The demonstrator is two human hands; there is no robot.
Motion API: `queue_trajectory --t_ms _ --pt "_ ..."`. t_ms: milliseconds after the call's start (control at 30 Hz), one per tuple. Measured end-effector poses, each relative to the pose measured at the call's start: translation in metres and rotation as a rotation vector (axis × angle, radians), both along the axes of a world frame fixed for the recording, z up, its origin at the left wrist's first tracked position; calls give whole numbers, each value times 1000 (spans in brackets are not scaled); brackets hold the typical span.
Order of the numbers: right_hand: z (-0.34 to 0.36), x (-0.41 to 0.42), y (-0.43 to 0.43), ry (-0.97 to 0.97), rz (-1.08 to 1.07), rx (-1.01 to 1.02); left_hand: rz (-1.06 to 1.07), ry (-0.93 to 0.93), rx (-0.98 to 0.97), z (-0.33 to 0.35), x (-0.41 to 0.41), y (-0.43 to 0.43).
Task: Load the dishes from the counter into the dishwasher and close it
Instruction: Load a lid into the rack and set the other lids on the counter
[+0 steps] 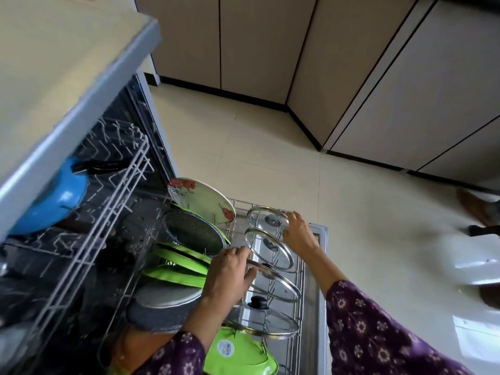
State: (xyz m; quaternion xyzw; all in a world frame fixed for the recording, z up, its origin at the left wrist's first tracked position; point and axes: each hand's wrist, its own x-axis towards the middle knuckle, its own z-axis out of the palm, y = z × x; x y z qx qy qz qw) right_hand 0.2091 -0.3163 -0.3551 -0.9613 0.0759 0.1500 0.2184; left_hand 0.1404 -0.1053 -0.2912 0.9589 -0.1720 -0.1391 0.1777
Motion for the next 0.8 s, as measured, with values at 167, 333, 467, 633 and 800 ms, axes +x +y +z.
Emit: queue_trajectory --t_ms 167,333,467,633,800 --pt "78 -66 31 -13 -13 124 35 -76 -36 82 -29 19" --pt "169 -124 73 -14 40 141 77 -106 -41 166 -72 57" --pt "230 -160 98 39 55 174 136 -121 -33 222 -112 91" --pt "277 -184 104 31 161 152 208 -136 -27 268 -161 109" --pt "305 -198 86 35 256 126 306 -167 -21 292 -199 96"
